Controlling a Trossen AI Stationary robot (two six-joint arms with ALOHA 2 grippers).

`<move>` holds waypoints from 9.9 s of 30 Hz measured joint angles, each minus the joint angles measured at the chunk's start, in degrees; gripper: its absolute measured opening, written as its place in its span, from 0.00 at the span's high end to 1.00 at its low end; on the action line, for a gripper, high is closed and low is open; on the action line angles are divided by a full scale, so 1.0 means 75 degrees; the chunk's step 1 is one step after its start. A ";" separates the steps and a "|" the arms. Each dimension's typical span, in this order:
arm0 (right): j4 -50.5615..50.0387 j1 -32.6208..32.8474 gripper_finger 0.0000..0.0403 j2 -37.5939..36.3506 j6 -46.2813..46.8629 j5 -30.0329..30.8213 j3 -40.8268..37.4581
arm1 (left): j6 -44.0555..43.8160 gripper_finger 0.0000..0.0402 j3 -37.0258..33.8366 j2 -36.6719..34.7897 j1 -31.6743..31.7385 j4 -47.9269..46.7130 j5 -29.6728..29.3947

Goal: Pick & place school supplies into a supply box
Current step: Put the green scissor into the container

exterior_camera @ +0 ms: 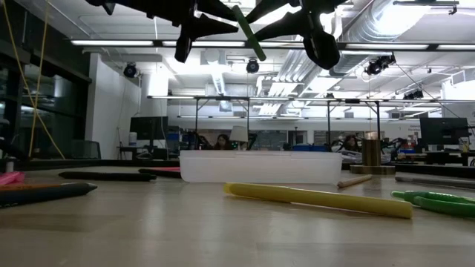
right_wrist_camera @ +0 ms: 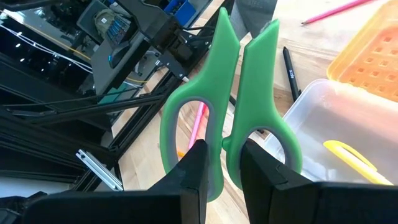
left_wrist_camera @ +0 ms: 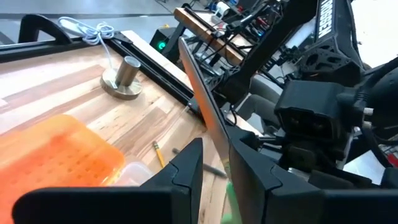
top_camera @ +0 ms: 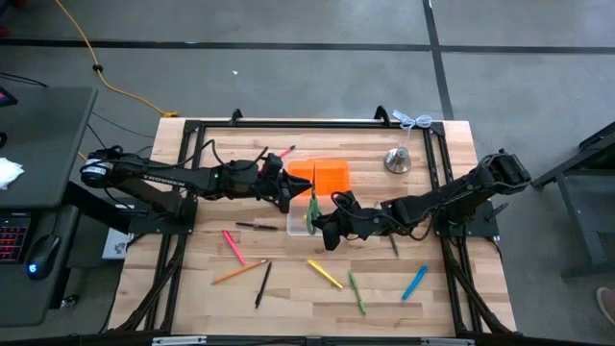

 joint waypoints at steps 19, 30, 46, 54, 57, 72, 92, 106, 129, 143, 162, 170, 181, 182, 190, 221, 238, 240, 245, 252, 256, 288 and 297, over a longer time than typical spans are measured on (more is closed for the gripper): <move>-0.0268 -0.0300 0.87 0.0000 0.0006 0.0032 0.0000 | -0.0385 0.72 0.0000 0.0000 0.0479 0.0005 0.0068; -0.0530 -0.0595 0.87 0.0000 0.0157 0.0101 0.0000 | -0.0399 0.72 -0.0003 0.0000 0.0606 0.0008 0.0270; -0.0372 -0.0717 0.87 0.0094 0.0571 0.0006 0.0000 | -0.0394 0.72 -0.0012 0.0044 0.0763 0.0021 0.0074; 0.0603 -0.0749 0.87 0.0751 0.0584 -0.0422 0.0000 | -0.0397 0.72 -0.0009 0.0044 0.0755 -0.0002 0.0072; 0.0591 -0.0749 0.87 0.0784 0.0602 -0.0473 0.0000 | -0.0398 0.72 -0.0009 0.0044 0.0755 -0.0035 0.0074; 0.0708 -0.0749 0.87 0.0766 0.0597 -0.0342 0.0000 | -0.0399 0.72 -0.0009 0.0047 0.0755 -0.0479 0.0010; 0.0834 -0.0749 0.87 0.0755 0.0600 -0.0344 0.0000 | -0.0396 0.72 -0.0009 0.0047 0.0755 -0.0592 -0.0196; 0.0870 -0.0747 0.87 0.0755 0.0592 -0.0312 0.0000 | -0.0399 0.72 -0.0003 0.0050 0.0755 -0.0621 -0.0353; 0.0857 -0.0784 0.87 0.0755 0.0597 -0.0240 0.0003 | -0.0405 0.72 -0.0003 0.0052 0.0755 -0.0566 -0.0422; 0.0863 -0.1042 0.87 0.0755 0.0344 -0.0128 0.0003 | -0.0616 0.72 -0.0003 0.0052 0.0755 -0.0402 -0.0441; 0.0630 -0.1198 0.87 0.0757 0.0396 -0.0020 0.0003 | -0.0599 0.72 -0.0003 0.0052 0.0761 0.0039 -0.0847; 0.0633 -0.1198 0.87 0.0758 0.0402 -0.0058 0.0006 | -0.0600 0.72 -0.0003 0.0052 0.0740 0.0071 -0.0792; 0.0636 -0.1198 0.87 0.0758 0.0402 -0.0018 0.0006 | -0.0600 0.72 -0.0003 0.0052 0.0740 0.0070 -0.0792; 0.0636 -0.1198 0.87 0.0758 0.0402 -0.0015 0.0006 | -0.0600 0.72 -0.0003 0.0052 0.0740 0.0070 -0.0792; 0.0638 -0.1198 0.87 0.0758 0.0403 -0.0006 0.0006 | -0.0552 0.71 -0.0003 0.0052 0.0740 -0.0048 -0.0792; 0.1194 -0.1233 0.87 0.1189 0.0398 -0.0103 0.0012 | 0.0196 0.44 0.1032 0.1071 0.0749 -0.0955 -0.0900; 0.1190 -0.1230 0.87 0.1189 0.0327 -0.0198 0.0012 | 0.0819 0.62 0.2296 0.1693 0.0749 -0.2837 -0.0879; 0.1197 -0.1230 0.87 0.1189 0.0308 -0.0195 0.0012 | 0.0816 0.68 0.2299 0.1693 0.0749 -0.2935 -0.0879; 0.1198 -0.1233 0.87 0.1198 0.0274 -0.0187 0.0012 | 0.0715 0.89 0.2310 0.1693 0.0747 -0.2986 -0.0725; 0.1261 -0.1225 0.90 0.1196 0.0267 -0.0216 0.0003 | 0.0991 0.95 0.2302 0.1696 0.0743 -0.3214 -0.0366; 0.1317 -0.1233 0.94 0.1198 0.0255 -0.0219 0.0003 | 0.0964 0.97 0.2299 0.1696 0.0746 -0.3249 -0.0314; -0.0979 -0.0193 0.99 -0.0418 0.0131 0.0608 0.0003 | 0.0851 0.97 0.2299 0.1491 0.0994 -0.3839 0.0144; -0.2158 0.0283 1.00 -0.1625 -0.0287 0.1448 0.0003 | 0.0866 0.97 0.2291 0.1463 0.0994 -0.3732 0.0864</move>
